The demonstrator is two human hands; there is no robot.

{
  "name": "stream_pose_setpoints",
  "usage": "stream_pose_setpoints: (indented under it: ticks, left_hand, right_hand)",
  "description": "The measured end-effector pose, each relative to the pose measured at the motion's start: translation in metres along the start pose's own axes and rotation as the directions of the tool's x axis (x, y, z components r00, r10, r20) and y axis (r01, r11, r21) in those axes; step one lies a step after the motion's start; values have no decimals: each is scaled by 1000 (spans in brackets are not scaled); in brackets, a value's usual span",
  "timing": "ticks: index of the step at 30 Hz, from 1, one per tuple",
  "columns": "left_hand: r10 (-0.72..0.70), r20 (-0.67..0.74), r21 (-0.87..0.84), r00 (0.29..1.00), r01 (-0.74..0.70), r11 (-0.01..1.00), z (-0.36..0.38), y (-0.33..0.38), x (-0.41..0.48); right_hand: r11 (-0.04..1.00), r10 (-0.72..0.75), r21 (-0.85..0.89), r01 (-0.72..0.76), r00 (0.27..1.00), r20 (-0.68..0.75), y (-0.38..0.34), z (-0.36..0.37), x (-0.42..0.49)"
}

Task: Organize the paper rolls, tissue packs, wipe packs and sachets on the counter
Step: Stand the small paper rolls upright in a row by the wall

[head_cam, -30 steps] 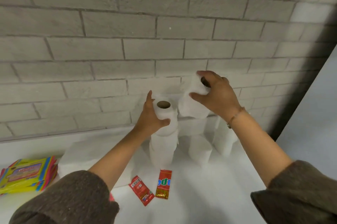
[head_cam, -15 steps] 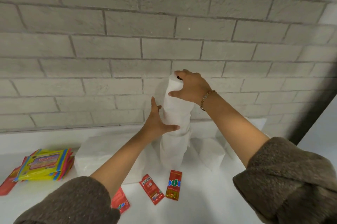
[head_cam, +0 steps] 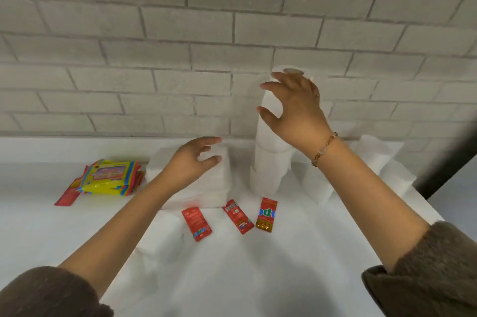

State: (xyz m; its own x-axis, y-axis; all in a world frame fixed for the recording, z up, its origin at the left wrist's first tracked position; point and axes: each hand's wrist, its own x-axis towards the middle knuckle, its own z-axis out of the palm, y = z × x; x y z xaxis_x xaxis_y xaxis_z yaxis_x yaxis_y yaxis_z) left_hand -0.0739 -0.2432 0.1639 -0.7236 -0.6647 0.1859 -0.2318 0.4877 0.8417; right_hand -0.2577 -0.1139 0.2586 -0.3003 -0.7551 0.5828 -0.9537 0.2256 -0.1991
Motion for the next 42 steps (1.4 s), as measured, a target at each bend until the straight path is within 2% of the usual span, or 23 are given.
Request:
stream_pose_setpoints:
  ticks: [3, 5, 9, 14, 17, 21, 23, 25, 26, 28, 31, 35, 38, 42]
  left_hand:
    - [-41, 33, -38, 999, 42, 998, -22, -18, -44]
    - [-92, 5, -51, 996, 92, 994, -38, -34, -74]
    - [-230, -104, -106, 968, 219, 970, -62, -64, -120]
    - [-329, -105, -87, 939, 321, 943, -86, -97, -164]
    - [-381, -77, -44, 921, 378, 925, -96, -121, -183]
    - [-441, -53, 87, 896, 444, 892, -103, -153, -198]
    - [-465, -21, 139, 885, 463, 875, -105, -169, -203]
    - [-514, 55, 201, 856, 495, 845, -103, -183, -207]
    - [-540, 89, 225, 837, 511, 829, -101, -188, -209]
    - [-560, 122, 246, 819, 522, 817, -97, -196, -211]
    - [-528, 138, 270, 838, 481, 834, -97, -204, -211]
    - [-511, 229, 158, 828, 487, 859, -97, -206, -206]
    - [-486, 301, 55, 820, 494, 868, -93, -200, -201]
    - [-404, 262, -83, 877, 437, 896, -84, -178, -179]
  right_hand:
    - [994, -47, 97, 46, 999, 2, -26, 18, -32]
    - [988, -48, 146, 41, 998, 42, -44, 38, -51]
    - [962, 11, 266, -61, 983, 186, -82, 85, -84]
    - [924, 70, 330, -194, 933, 353, -135, 145, -119]
    - [887, 148, 327, -327, 871, 469, -163, 179, -134]
    - [830, 319, 242, -503, 783, 534, -187, 217, -141]
    - [806, 405, 130, -577, 699, 590, -195, 234, -147]
    - [714, 468, 125, -689, 602, 647, -200, 246, -152]
    - [671, 483, 145, -727, 577, 658, -200, 249, -152]
    - [642, 498, 159, -750, 566, 658, -197, 252, -151]
    - [566, 548, 216, -795, 559, 623, -200, 249, -155]
    - [503, 579, 373, -780, 624, 524, -219, 244, -176]
    - [503, 623, 450, -738, 670, 404, -218, 225, -183]
    - [473, 766, 549, -689, 630, 131, -187, 175, -184]
